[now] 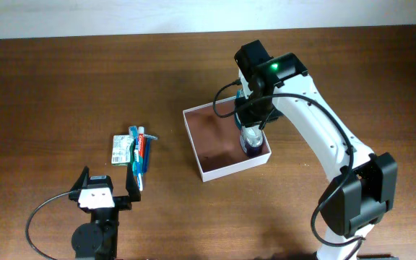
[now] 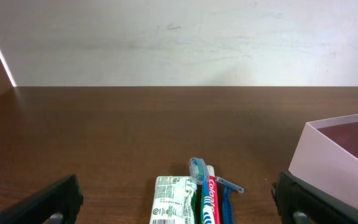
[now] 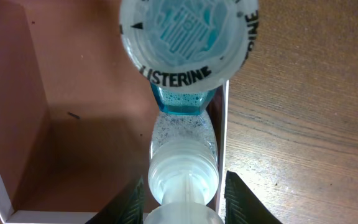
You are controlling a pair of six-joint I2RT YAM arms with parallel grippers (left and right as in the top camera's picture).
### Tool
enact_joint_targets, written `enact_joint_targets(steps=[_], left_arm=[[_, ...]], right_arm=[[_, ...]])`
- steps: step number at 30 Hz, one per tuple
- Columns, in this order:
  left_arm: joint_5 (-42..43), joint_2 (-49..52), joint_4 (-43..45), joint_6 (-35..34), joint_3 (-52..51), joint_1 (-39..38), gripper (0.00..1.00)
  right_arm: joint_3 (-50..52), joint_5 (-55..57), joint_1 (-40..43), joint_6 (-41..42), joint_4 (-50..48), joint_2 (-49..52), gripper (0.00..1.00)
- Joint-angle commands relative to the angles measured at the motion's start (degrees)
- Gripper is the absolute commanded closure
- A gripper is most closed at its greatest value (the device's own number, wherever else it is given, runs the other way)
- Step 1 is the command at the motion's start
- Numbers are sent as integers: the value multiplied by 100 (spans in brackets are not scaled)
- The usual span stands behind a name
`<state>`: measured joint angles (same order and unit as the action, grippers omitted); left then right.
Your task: Pack container
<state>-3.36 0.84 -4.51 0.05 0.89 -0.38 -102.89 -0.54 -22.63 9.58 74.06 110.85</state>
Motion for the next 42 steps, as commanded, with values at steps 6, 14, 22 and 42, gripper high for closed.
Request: enact_joint_targets(steps=[6, 14, 22, 42], left_arm=[[63, -33, 2, 85, -37, 24, 0], [63, -33, 2, 85, -37, 24, 0], [63, -33, 2, 85, -37, 24, 0], [63, -33, 2, 85, -37, 24, 0]], right_arm=[[-9, 11, 17, -227, -20, -74, 65], [-9, 13, 17, -341, -17, -74, 65], [-9, 31, 17, -317, 52, -74, 61], [-9, 17, 17, 138, 87, -74, 69]])
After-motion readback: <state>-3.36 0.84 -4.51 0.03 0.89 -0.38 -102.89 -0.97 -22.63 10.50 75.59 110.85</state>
